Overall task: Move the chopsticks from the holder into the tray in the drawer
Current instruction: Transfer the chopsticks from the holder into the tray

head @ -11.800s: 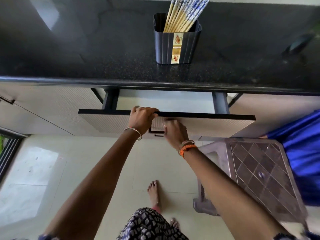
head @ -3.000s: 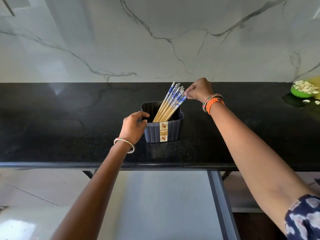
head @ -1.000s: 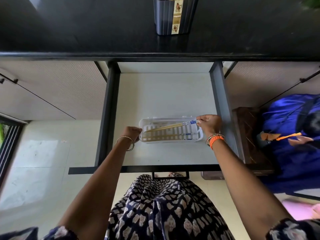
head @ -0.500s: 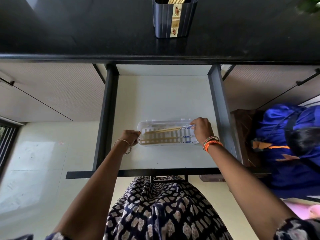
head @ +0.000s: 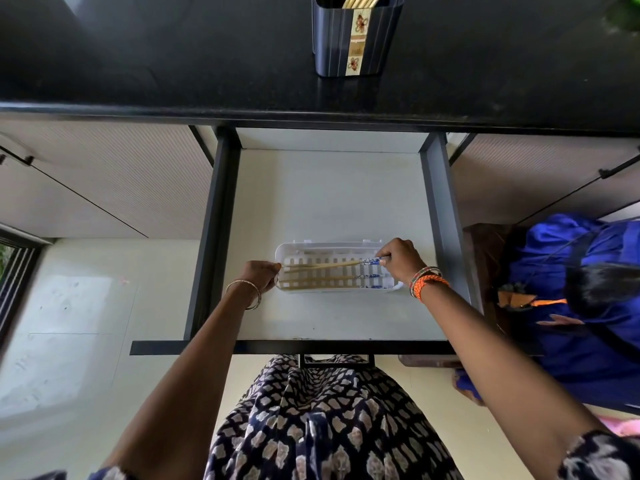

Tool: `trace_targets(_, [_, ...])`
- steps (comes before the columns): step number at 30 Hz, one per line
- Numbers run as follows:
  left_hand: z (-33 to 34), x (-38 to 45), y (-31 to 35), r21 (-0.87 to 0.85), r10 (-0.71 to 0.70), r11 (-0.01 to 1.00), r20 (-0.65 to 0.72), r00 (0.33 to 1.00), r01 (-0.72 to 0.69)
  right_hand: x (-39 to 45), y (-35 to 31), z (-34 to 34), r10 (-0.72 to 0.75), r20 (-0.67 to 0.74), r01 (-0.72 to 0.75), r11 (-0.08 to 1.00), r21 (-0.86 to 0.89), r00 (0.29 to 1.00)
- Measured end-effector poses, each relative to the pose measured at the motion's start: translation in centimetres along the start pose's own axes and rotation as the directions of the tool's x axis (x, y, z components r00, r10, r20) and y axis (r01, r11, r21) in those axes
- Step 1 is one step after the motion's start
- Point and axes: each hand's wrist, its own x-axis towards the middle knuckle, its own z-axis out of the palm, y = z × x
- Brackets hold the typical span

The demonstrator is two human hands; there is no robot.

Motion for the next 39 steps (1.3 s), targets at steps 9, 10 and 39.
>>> trace_targets(9, [-0.1,-0.1,-0.2,-0.039,0.019,0.999,0.028,0.999,-0.018,-0.4,-2.2,1.5,-0.104,0.25,0.234,0.786,-0.572,0.963])
trace_targets(10, [-0.1,0.0,-0.3,-0.025,0.02,1.0,0.031,0.999,-0.019,-0.3,-2.6,1.8,-0.122,0.247,0.252,0.75,-0.611,0.961])
trace_targets(39, [2.9,-2.5,22.4,0.28,0.724,0.674,-0.069,0.686,-0.684,6.0,-12.7,-16.6,-0.365,-0.515,0.516,0.836,0.185,0.776])
